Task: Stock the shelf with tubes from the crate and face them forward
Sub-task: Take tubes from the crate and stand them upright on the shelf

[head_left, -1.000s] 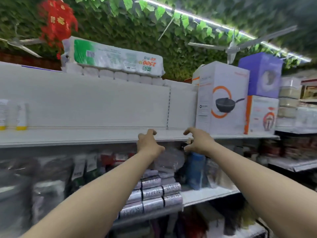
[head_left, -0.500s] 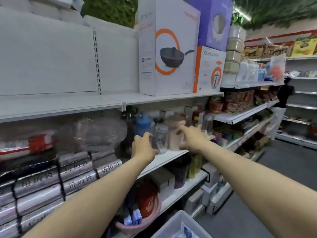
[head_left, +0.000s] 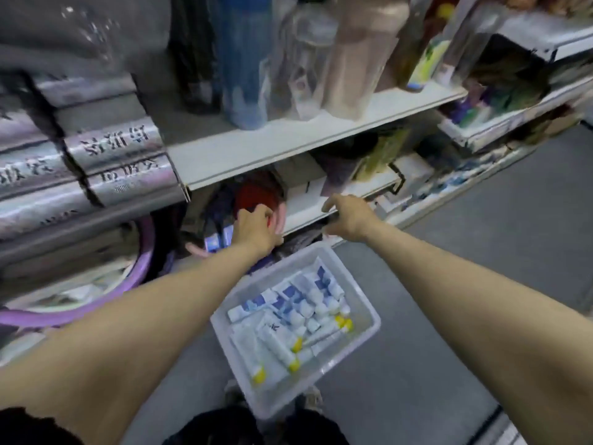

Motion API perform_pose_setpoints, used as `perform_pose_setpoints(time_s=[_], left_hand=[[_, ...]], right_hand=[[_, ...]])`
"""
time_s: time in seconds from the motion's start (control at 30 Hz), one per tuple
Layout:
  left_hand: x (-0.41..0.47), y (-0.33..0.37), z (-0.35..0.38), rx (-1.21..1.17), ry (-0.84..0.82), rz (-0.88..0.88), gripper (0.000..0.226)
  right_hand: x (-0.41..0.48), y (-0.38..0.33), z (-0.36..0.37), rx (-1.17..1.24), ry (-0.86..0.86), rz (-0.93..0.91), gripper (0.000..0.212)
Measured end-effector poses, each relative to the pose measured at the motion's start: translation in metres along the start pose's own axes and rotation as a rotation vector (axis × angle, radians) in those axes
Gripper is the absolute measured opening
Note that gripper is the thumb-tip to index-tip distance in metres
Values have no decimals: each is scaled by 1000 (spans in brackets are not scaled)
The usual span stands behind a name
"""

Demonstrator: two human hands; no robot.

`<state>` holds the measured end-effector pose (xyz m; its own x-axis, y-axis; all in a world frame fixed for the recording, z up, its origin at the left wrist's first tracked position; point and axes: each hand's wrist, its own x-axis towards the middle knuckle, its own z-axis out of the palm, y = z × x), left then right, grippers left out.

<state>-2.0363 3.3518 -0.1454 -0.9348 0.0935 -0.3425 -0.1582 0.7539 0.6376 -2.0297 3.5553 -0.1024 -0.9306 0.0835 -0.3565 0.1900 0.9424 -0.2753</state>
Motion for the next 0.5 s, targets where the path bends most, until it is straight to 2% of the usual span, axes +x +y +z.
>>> perform_pose_setpoints(time_s=[0.13,0.27,0.4,0.5], left_hand=[[-10,-57,66,-90,-44,-235,66],[-49,-107,138,-271,-53,-543,60],[-89,-137,196,-397,30,-796,57],[-108,-150,222,-442,112,-908,56]], right_hand=[[22,32,80,92,-203,3,47],[24,58,172,228,-507,72,45],[15,83,256,427,-688,222,42],[3,95,305,493,-787,316,43]])
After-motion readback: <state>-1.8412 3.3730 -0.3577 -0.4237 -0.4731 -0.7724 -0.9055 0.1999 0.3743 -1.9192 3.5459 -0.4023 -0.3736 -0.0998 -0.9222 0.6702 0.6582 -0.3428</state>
